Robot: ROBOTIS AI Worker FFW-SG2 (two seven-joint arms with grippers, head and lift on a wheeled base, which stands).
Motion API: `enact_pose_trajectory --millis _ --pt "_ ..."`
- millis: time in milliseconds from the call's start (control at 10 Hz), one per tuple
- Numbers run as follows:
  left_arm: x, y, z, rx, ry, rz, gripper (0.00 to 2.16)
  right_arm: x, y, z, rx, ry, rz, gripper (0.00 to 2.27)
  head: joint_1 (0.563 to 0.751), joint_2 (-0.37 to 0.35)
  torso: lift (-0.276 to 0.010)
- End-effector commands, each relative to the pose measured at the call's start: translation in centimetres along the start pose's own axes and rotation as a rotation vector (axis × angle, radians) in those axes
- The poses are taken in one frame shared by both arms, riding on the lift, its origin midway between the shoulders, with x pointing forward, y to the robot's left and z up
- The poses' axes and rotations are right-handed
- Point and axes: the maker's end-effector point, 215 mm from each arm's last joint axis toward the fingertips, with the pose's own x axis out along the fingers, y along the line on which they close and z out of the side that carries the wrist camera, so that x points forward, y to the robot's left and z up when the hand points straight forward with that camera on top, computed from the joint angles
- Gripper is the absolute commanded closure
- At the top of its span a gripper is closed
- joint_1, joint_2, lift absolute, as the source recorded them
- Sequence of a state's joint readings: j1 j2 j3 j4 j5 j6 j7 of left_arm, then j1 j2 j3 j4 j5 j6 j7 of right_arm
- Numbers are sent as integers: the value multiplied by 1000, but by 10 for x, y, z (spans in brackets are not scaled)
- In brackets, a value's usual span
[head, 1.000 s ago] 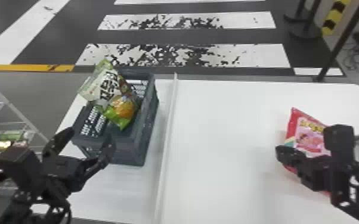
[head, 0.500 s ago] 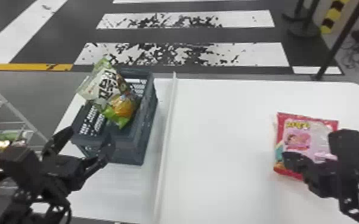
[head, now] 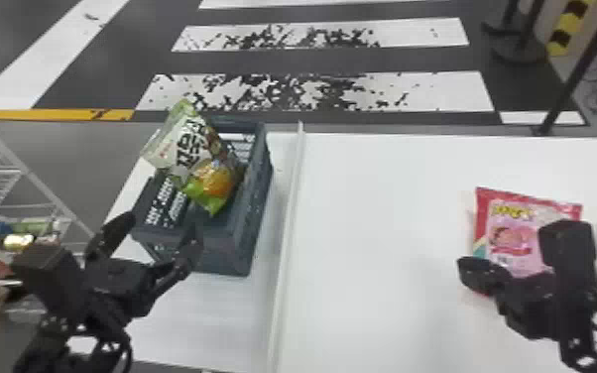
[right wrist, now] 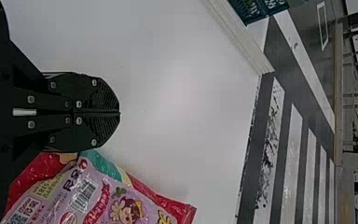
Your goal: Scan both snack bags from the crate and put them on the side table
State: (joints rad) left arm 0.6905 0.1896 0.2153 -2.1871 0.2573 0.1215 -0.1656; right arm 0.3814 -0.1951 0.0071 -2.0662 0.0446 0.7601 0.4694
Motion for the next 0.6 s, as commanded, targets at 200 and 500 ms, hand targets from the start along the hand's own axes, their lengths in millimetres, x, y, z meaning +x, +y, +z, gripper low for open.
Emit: enact_pose_trajectory --millis 200,500 --pt "0 0 3 3 -9 -2 2 13 10 -24 -19 75 8 2243 695 173 -87" --pt "-1 0 4 4 -11 -3 2 13 -5 -35 -13 102 -15 2243 695 164 -87"
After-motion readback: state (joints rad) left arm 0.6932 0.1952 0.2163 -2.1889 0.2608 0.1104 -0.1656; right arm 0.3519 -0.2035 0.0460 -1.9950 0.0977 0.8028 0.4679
